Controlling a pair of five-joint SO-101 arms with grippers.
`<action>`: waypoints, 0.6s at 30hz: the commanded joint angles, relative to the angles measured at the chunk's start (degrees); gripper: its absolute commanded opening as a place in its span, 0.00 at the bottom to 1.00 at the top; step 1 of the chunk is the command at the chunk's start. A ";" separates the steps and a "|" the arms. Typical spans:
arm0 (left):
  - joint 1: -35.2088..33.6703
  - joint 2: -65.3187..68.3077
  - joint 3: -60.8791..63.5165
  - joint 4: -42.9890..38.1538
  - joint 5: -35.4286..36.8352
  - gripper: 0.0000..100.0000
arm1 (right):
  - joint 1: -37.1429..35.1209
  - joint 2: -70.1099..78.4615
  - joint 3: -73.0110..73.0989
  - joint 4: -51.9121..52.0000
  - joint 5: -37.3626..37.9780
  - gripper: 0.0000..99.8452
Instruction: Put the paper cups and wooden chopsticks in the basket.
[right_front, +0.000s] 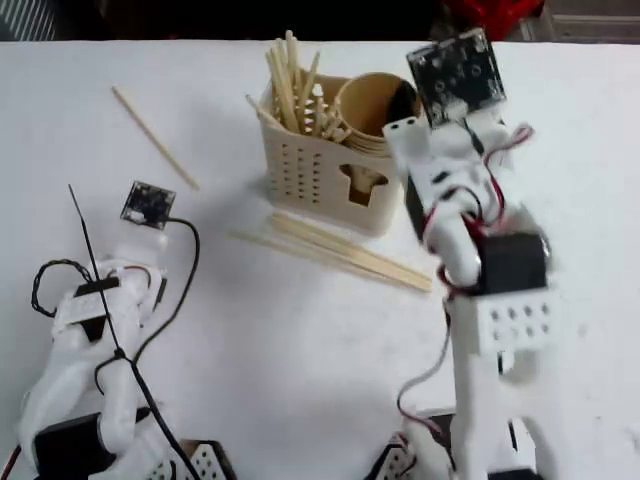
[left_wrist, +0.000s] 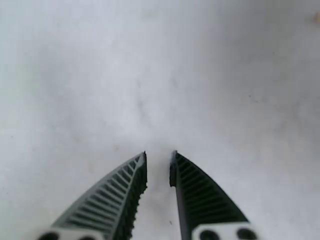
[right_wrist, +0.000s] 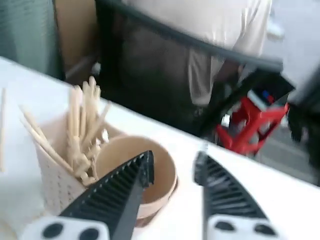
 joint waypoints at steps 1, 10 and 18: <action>0.84 -1.80 0.09 -0.88 -0.62 0.10 | 0.48 6.81 -0.70 0.31 0.70 0.19; 0.84 -1.80 0.09 -0.88 -0.62 0.10 | 1.01 17.01 -0.70 0.31 0.62 0.20; 0.84 -1.80 0.09 -0.88 -0.62 0.10 | 1.45 22.37 -0.70 0.31 0.62 0.19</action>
